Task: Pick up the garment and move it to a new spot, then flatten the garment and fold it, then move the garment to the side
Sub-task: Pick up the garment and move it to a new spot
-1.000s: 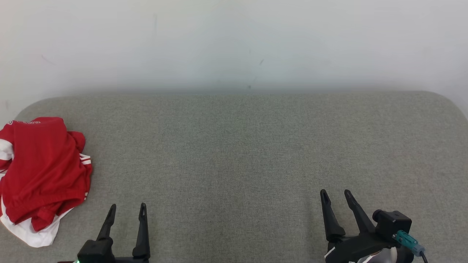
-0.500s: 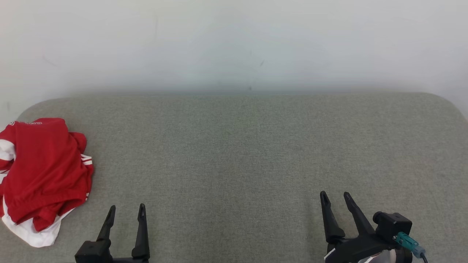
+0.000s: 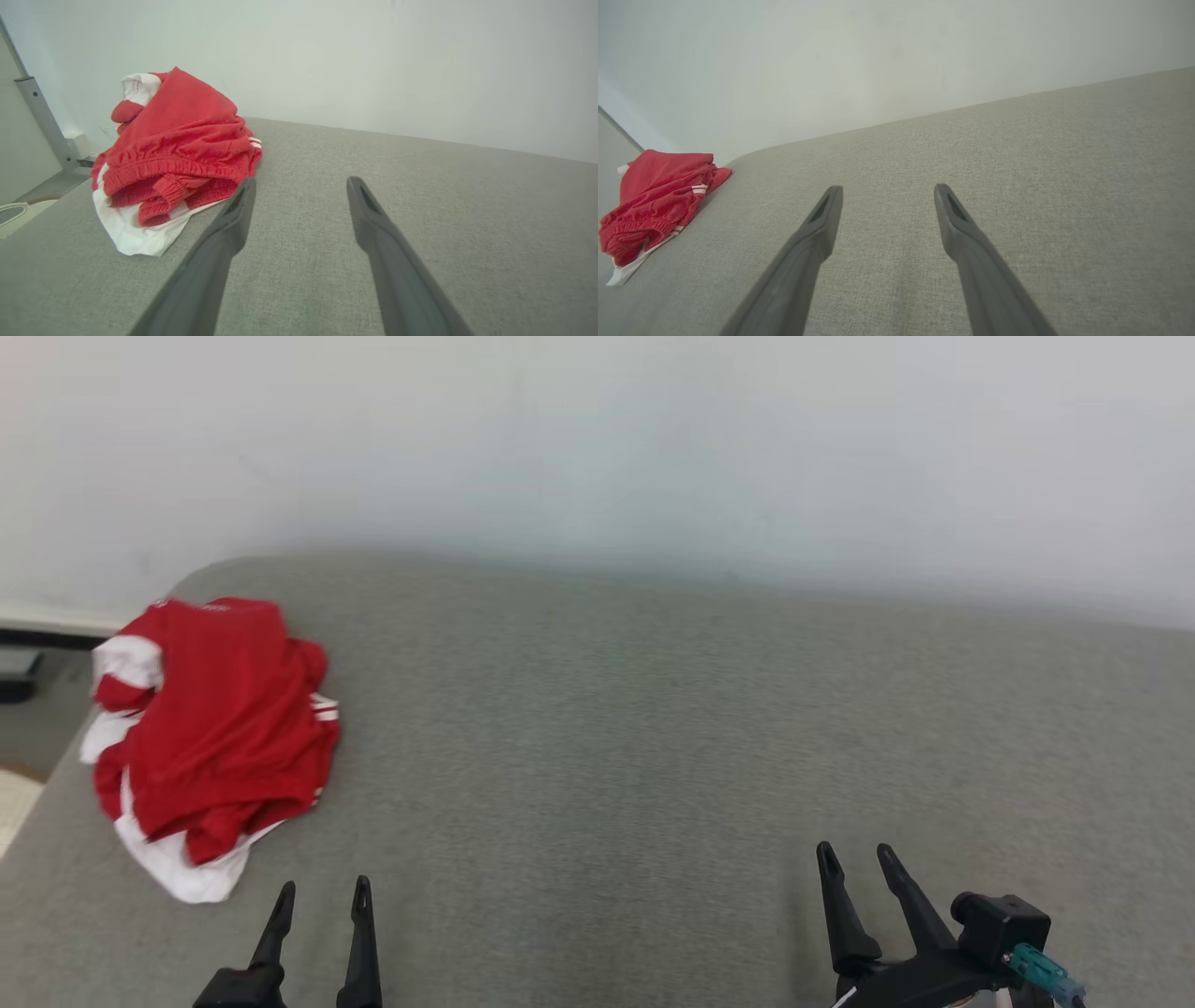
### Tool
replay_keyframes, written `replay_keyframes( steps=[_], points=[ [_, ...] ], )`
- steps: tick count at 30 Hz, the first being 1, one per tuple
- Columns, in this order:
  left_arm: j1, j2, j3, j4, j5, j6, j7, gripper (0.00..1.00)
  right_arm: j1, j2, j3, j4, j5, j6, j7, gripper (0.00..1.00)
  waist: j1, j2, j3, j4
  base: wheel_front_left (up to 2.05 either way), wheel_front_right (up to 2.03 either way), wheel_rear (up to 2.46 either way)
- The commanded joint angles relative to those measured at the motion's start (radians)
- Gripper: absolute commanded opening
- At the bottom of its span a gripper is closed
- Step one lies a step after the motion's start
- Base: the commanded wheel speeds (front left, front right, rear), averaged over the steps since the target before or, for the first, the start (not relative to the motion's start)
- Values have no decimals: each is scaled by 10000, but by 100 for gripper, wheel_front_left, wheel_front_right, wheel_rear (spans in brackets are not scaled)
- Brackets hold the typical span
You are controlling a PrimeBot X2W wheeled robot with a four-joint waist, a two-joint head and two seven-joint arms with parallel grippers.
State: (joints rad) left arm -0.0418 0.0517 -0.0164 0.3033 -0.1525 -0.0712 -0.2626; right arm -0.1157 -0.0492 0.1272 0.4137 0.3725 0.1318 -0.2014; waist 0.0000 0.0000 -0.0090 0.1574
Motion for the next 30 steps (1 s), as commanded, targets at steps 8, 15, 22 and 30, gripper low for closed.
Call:
replay_keyframes(
  steps=[8, 15, 22, 30],
  points=[
    [206, 11, 138, 77, 193, -64, -33, 100, 194, -18, 115, -8, 177, -21, -21, 100, 0, 0, -271, 2178, 0, 0, 0],
    [243, 38, 291, 81, 245, -84, -33, 100, 174, -21, 331, 50, 346, -21, -64, 100, 0, 0, -209, 3329, 0, 0, 0],
    [347, 16, 633, -235, 55, 47, -33, 100, -247, -24, 649, 116, 235, -21, 64, 100, 0, 0, 176, 3677, 0, 0, 0],
    [434, -5, 774, -501, -38, 123, -33, 100, -635, -24, 927, 370, 362, -21, 33, 100, 0, 0, 330, 3762, 0, 0, 0]
  ],
)
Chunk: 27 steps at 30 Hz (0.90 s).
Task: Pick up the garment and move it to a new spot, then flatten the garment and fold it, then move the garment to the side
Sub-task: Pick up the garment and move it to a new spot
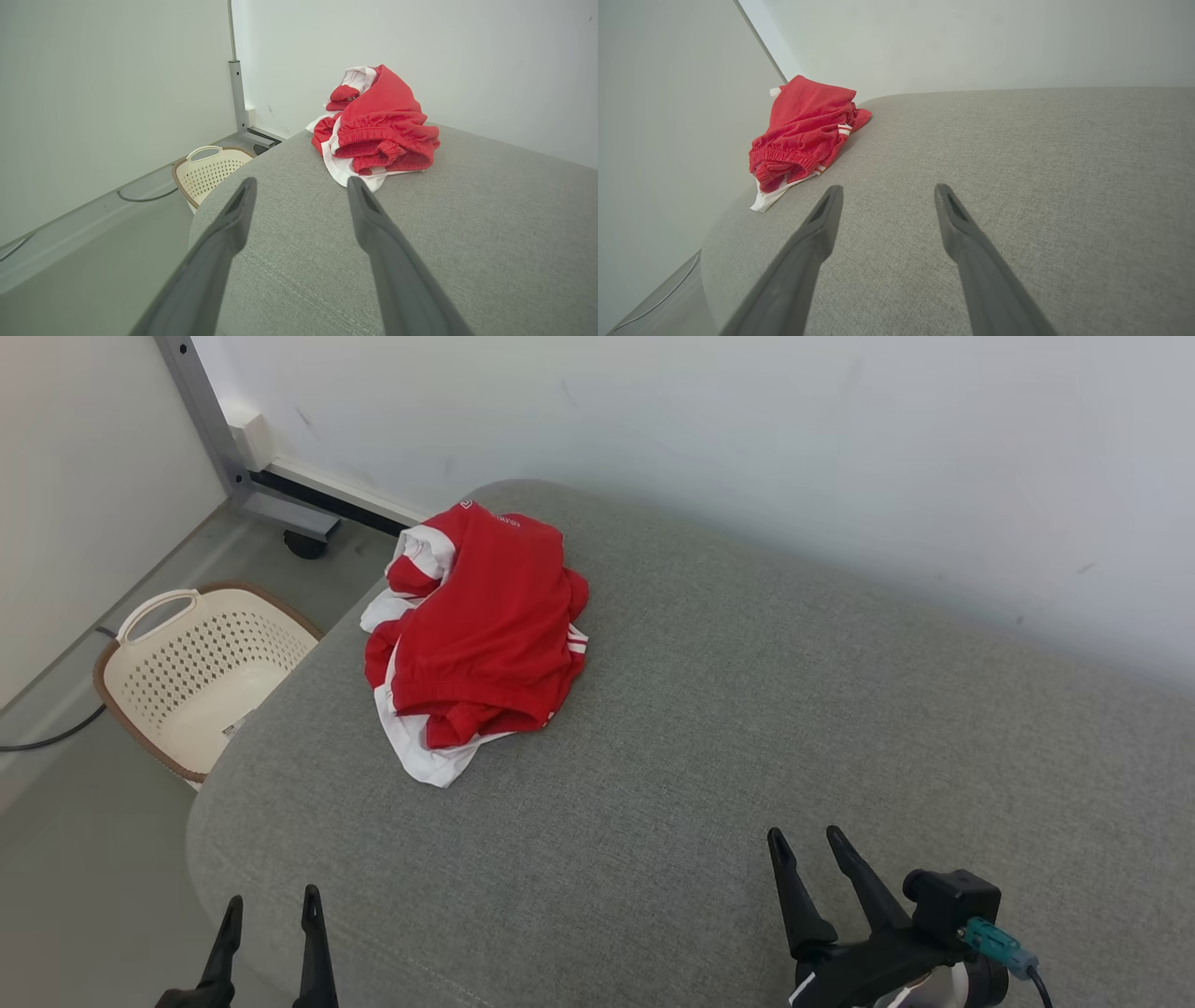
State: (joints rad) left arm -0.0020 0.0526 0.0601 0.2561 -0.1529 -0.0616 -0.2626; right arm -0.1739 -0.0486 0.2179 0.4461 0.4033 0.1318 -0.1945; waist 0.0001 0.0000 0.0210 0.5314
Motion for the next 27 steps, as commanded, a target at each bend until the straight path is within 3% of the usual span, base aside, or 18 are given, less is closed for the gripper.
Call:
replay_keyframes(
  steps=[1, 8, 13, 22, 27],
  points=[
    [6, -16, 14, -17, -33, 32, -33, 100, -79, -29, 37, 65, 63, -21, -49, 100, -1, 0, 37, 22, 0, 0, 0],
    [-941, -17, -257, 691, -146, -184, -33, 100, -95, -27, -92, 134, -30, -21, -107, 100, -1, 0, 201, -17, 0, 0, 0],
    [-2837, 93, -548, 2160, -523, -453, 285, 100, 100, -29, -419, -25, -283, -21, -8, 100, -1, 0, 451, -87, 0, 0, 0],
    [-6100, 1003, -1205, 4424, -1493, -691, 1642, 100, 9, -33, -554, -1311, -1258, -21, 974, 100, -1, 0, 1842, -1508, 0, 0, 0],
    [-7426, 1678, -1853, 5010, -2874, -686, 2454, 100, 199, -32, -800, -2465, -1805, -21, 1677, 100, -1, 0, 2808, -2397, 0, 0, 0]
  ],
)
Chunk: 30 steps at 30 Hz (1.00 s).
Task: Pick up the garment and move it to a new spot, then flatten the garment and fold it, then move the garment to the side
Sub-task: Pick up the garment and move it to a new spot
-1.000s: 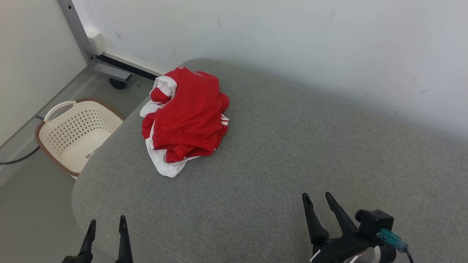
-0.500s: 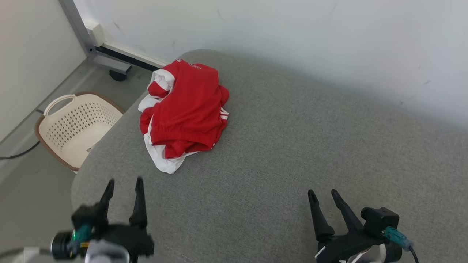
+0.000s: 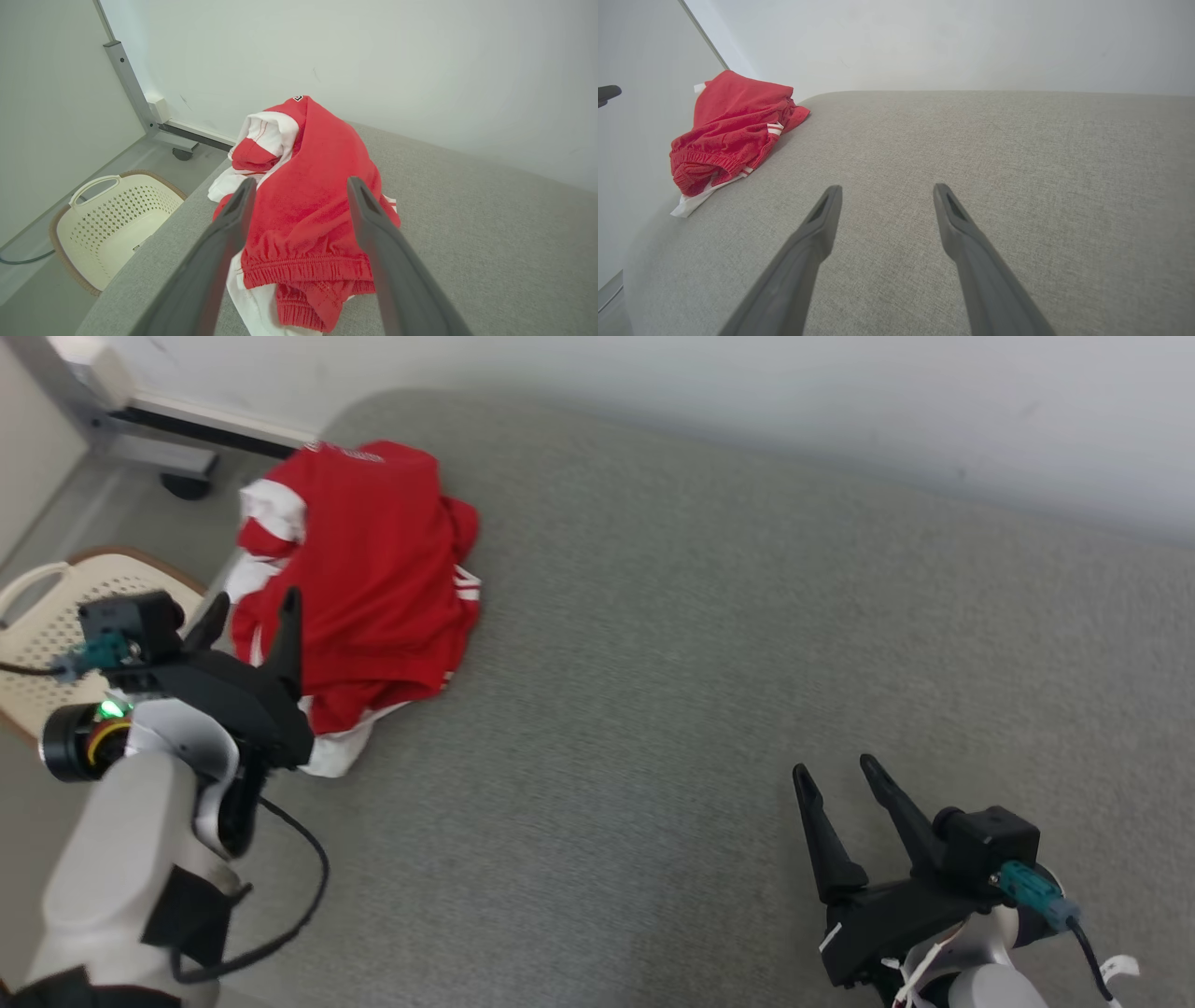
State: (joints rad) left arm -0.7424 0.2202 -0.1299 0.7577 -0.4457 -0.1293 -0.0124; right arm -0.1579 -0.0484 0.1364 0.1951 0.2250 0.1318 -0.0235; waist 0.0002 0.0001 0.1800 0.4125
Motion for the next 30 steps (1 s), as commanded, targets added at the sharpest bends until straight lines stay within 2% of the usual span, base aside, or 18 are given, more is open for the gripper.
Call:
replay_keyframes(
  steps=[1, 5, 6, 9, 13, 17, 18, 19, 20, 30],
  points=[
    [-220, 111, -71, 80, -212, -10, 115, 100, 87, -34, -37, -184, -129, -21, 83, 100, -2, -1, 1382, -1348, 0, 0, 0],
    [-838, 649, -307, 430, -909, -10, 568, 100, 247, -31, -273, -1085, -313, -21, 427, 100, -2, -1, 1946, -1871, 0, 0, 0],
    [-1096, 962, -234, 690, -1033, -9, 614, 100, 361, -28, -384, -1456, -367, -21, 569, 100, -2, -1, 2187, -2075, 0, 0, 0],
    [-1449, 1378, -134, 1096, -945, 121, 568, 100, 500, -26, -475, -1940, -401, -21, 735, 100, -2, -1, 2500, -2348, 0, 0, 0],
    [-1830, 1751, 4, 1619, -969, 412, 705, 100, 695, -22, -579, -2409, -419, -21, 878, 100, -2, -1, 2857, -2589, 0, 0, 0],
    [-2085, 1889, 34, 2019, -930, 599, 615, 100, 836, -23, -701, -2672, -438, -21, 912, 100, -2, -1, 3059, -2642, 0, 0, 0],
    [-2129, 1893, 6, 2099, -886, 662, 543, 85, 859, -23, -719, -2688, -438, -21, 916, 100, -2, -1, 3076, -2634, 0, 0, 0],
    [-2153, 1887, -30, 2184, -827, 696, 442, 45, 884, -23, -732, -2682, -434, -21, 913, 100, -2, -1, 3076, -2617, 0, 0, 0],
    [-2172, 1862, -78, 2243, -775, 741, 350, 0, 870, -23, -730, -2658, -387, -21, 897, 100, -2, -1, 3047, -2593, 0, 0, 0],
    [-2279, 2053, -612, 2653, -213, 947, -291, 0, 545, -23, -201, -1864, 273, -21, 487, 100, -2, -1, 1857, -2482, 0, 0, 0]
  ],
)
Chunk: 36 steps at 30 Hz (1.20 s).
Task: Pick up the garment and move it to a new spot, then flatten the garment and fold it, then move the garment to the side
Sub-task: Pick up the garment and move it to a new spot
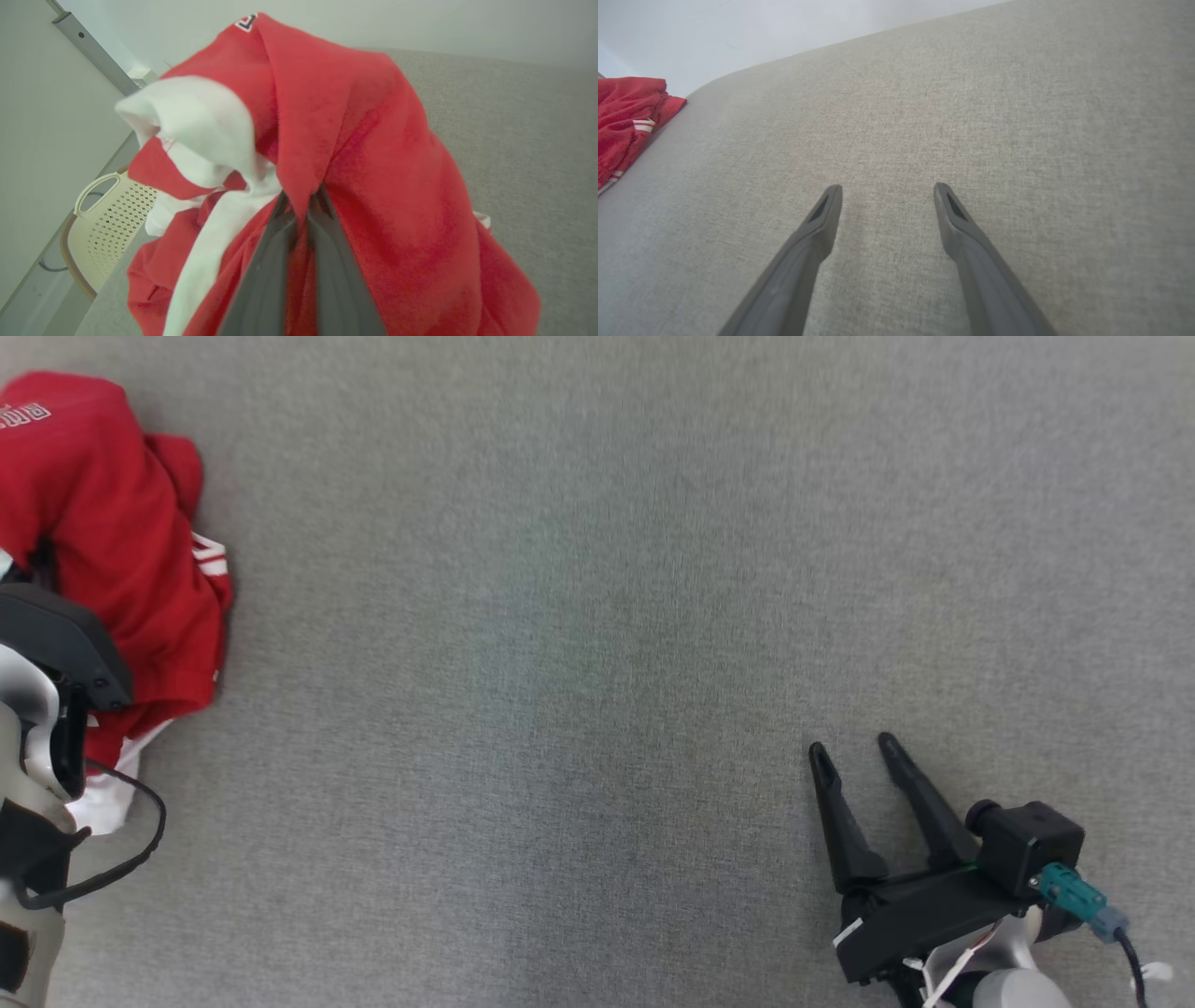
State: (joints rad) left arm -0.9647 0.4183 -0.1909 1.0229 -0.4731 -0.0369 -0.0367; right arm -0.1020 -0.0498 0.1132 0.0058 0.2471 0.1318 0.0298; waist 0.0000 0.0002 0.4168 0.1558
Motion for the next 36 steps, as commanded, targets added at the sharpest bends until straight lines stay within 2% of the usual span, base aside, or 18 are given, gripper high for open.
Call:
replay_keyframes(
  steps=[1, 7, 14, 18, 26, 32, 36],
  points=[
    [-59, 111, -56, -34, 137, 61, -165, 0, -42, -10, 83, 121, 136, -21, -133, 100, 0, -2, -683, 71, 0, 0, 0],
    [-255, 233, -411, -502, 550, 295, -647, 0, -122, -11, 290, 882, 623, -21, -601, 100, 0, -2, -1753, -32, 0, 0, 0],
    [-221, -275, -638, -1544, 493, 39, -1033, 0, -158, -10, 450, 1617, 1142, -21, -1105, 100, 0, -2, -2732, -483, 0, 0, 0],
    [7, -853, -657, -2437, 140, -126, -1239, 0, -234, -14, 425, 2017, 1350, -21, -1372, 100, 0, -2, -3200, -1041, 0, 0, 0],
    [1118, -1853, -1564, -4574, 109, -378, -917, 0, -317, -8, 285, 2564, 1612, -21, -1755, 100, 0, -2, -3672, -2494, 0, 0, 0],
    [2176, -2214, -2473, -5750, 39, -636, -396, 0, -374, -10, 304, 2718, 1705, -21, -1897, 100, 0, -2, -3651, -3535, 0, 0, 0],
    [2853, -2397, -2982, -6004, 10, -677, -111, 0, -458, -7, 431, 2793, 1817, -21, -1992, 100, 0, -2, -3545, -4163, 0, 0, 0]
  ],
)
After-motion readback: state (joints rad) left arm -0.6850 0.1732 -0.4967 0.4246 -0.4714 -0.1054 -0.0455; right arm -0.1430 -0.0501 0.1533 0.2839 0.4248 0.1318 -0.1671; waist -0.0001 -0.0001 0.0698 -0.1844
